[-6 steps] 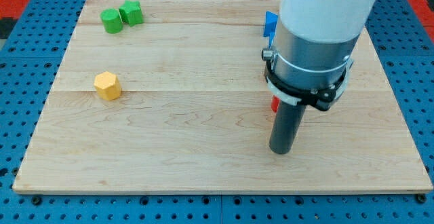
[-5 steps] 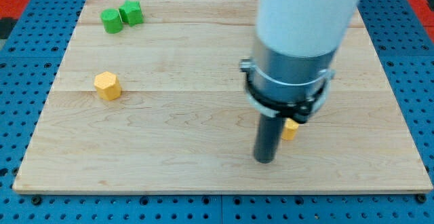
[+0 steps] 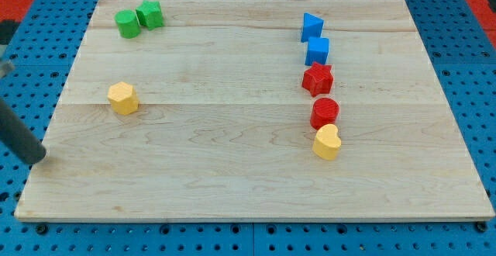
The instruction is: Move yellow hexagon towards bottom side of the board
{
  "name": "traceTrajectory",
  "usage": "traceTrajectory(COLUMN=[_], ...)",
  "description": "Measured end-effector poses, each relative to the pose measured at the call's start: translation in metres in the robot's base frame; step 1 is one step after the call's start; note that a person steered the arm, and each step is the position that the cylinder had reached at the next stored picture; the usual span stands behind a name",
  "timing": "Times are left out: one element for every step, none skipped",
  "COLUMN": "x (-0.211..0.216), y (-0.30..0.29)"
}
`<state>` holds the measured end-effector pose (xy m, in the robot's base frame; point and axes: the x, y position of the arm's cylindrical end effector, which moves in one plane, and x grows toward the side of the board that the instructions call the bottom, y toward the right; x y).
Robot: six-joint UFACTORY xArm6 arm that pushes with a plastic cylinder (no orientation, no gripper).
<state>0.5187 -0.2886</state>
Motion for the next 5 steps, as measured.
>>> traceTrajectory(x=[-0.061, -0.090, -0.095, -0.084, -0.056], y=[0.025, 0.069, 0.118, 0.181, 0.211])
